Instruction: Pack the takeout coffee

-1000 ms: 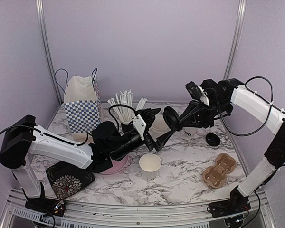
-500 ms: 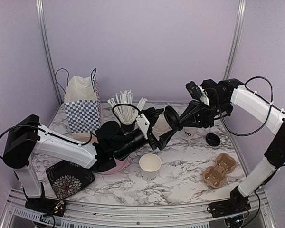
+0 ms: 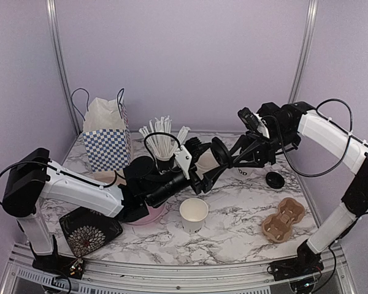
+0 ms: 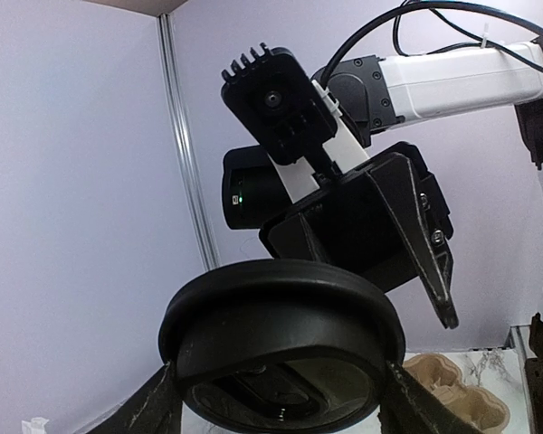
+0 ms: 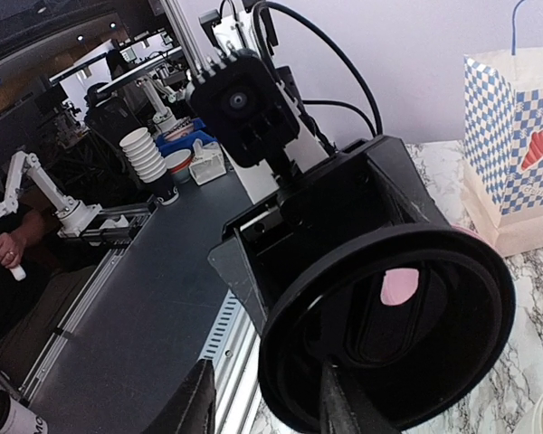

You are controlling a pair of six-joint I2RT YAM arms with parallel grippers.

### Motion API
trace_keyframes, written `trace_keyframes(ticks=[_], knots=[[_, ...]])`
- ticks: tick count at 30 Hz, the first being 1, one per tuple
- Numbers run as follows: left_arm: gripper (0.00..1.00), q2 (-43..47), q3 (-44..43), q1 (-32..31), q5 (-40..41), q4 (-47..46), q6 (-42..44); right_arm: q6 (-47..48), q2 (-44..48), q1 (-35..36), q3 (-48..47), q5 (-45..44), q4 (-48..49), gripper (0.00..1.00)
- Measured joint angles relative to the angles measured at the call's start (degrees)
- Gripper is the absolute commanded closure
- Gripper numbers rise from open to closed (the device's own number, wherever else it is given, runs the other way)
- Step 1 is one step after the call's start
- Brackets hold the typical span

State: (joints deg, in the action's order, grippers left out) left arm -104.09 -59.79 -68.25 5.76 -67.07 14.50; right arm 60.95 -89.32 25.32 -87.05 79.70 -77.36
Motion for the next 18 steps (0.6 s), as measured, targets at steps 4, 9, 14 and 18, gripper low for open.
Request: trace_keyframes(ticks=[4, 9, 14, 18], knots=[[0.3, 5.22, 2.27, 0.0, 0.9, 8.52, -2.36, -1.36, 1.11, -1.81, 0.81, -3.89, 1.01, 0.52], [0.3, 12.74, -0.98, 0.0, 2.64, 31.61, -7.78, -12.0, 8.63, -6.62, 9.25, -16.48, 15.5, 0.4], [0.31, 13.35, -10.67, 0.0, 3.85, 60.13, -14.01, -23.98, 16.5, -6.34, 19.41, -37.11, 31.39, 0.21], [0.3, 13.35, -13.66, 0.0, 2.6, 75.17, -17.18, -30.05, 13.31, -6.38, 19.41, -44.28, 38.77, 0.02]])
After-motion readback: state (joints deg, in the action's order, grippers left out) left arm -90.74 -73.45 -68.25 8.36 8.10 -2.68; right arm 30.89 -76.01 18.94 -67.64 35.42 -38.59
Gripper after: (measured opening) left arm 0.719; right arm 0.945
